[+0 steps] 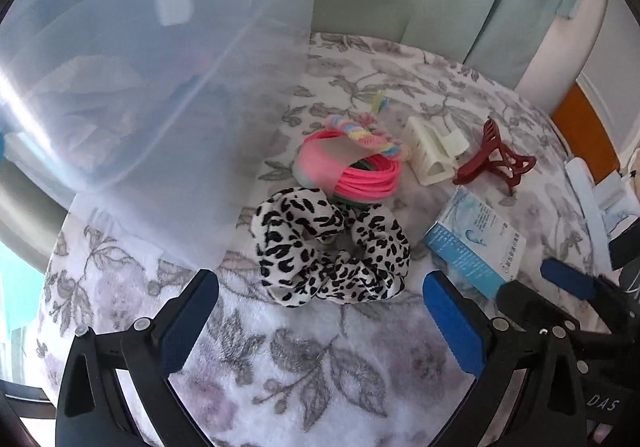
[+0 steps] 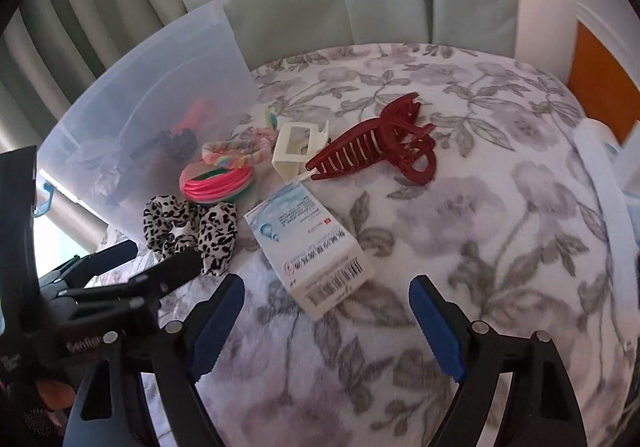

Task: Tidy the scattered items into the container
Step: 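Grasp the leopard-print scrunchie with the left tool while the right tool grasps the ear drop box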

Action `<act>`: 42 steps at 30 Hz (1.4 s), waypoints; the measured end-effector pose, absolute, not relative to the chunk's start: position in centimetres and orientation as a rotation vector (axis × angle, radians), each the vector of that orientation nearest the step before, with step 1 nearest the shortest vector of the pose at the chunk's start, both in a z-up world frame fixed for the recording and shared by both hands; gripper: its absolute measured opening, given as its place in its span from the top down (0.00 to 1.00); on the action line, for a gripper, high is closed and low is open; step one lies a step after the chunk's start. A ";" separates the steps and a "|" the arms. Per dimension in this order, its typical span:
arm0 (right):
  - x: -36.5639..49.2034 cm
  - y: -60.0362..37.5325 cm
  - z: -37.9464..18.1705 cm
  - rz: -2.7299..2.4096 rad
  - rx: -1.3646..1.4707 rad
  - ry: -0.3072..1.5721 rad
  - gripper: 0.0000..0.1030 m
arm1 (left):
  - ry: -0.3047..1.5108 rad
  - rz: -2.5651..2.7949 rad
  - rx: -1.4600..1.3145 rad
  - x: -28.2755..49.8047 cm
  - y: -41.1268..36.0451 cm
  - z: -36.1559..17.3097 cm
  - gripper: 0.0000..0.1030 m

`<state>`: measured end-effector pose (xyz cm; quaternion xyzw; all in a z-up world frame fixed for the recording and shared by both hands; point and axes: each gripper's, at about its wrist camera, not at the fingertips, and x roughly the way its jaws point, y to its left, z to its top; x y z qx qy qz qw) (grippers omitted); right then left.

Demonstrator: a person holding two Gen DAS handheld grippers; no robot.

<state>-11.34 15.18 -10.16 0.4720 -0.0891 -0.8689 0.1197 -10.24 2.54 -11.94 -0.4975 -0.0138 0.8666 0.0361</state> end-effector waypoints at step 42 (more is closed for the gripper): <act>-9.9 15.9 -11.0 -2.522 1.472 -0.490 0.48 | -0.093 2.573 -1.523 -11.7 3.2 -12.4 0.78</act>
